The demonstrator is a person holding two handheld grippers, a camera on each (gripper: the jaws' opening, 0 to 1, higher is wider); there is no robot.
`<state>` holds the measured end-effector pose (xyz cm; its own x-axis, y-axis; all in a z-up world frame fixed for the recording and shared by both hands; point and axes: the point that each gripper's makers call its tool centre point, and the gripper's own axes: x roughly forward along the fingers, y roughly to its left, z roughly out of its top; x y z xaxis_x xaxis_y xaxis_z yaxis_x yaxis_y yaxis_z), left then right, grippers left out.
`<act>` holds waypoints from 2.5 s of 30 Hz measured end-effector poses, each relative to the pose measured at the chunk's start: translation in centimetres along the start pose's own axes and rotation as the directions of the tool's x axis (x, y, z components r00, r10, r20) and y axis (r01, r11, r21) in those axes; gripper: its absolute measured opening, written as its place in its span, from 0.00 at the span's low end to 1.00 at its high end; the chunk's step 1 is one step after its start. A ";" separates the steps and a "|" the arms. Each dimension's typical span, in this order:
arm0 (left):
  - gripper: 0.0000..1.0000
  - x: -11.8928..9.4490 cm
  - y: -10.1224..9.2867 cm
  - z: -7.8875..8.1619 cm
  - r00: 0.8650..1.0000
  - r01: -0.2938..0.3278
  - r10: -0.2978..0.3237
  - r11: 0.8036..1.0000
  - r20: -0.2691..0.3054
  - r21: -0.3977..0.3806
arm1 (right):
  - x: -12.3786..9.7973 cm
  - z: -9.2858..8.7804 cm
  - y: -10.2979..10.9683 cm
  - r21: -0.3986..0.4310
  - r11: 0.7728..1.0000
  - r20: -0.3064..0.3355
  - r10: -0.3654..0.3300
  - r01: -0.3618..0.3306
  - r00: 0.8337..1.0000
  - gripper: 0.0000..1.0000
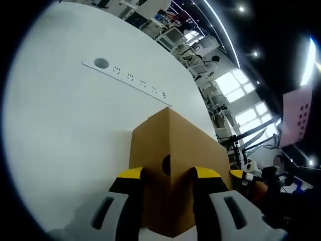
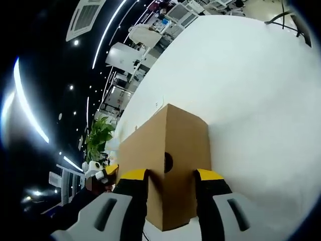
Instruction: Operate the shoe box by opening the lid, removing the specified soft item, and placing it in the target area until the item is outside and the box remains undamaged.
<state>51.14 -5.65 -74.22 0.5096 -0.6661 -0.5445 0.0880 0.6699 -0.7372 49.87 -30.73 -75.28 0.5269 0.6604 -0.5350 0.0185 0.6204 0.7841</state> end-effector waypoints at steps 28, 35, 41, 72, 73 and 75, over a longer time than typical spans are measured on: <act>0.36 -2.0 -0.8 -3.9 0.999 -0.011 0.013 0.999 0.041 -0.030 | -1.5 -1.2 -0.3 -0.036 0.999 -0.025 -0.011 0.010 1.000 0.33; 0.36 -2.0 -0.7 -4.0 0.999 -0.016 0.017 0.999 0.042 -0.034 | -1.7 -1.2 -0.5 -0.037 0.999 -0.026 -0.008 0.007 1.000 0.33; 0.36 -2.0 -0.7 -4.2 0.998 -0.020 0.022 0.999 0.054 -0.041 | -1.8 -1.2 -0.6 -0.039 0.999 -0.026 -0.009 0.008 1.000 0.33; 0.37 -2.3 -1.4 -6.4 0.999 -0.016 0.019 0.999 0.048 -0.049 | -3.2 -2.0 -1.5 -0.039 0.999 -0.036 -0.014 0.013 0.999 0.33; 0.37 -2.3 -1.4 -6.4 0.999 -0.016 0.018 0.999 0.046 -0.049 | -3.2 -2.0 -1.5 -0.039 0.999 -0.036 -0.015 0.014 0.999 0.33; 0.37 -2.3 -1.4 -6.4 0.999 -0.016 0.018 0.999 0.039 -0.046 | -3.4 -2.3 -1.5 -0.034 0.999 -0.035 -0.019 0.018 0.999 0.33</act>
<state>44.35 -7.18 -74.48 0.5443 -0.6409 -0.5412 0.0407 0.6646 -0.7461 46.13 -32.95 -75.37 0.4960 0.6630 -0.5607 -0.0011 0.6462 0.7632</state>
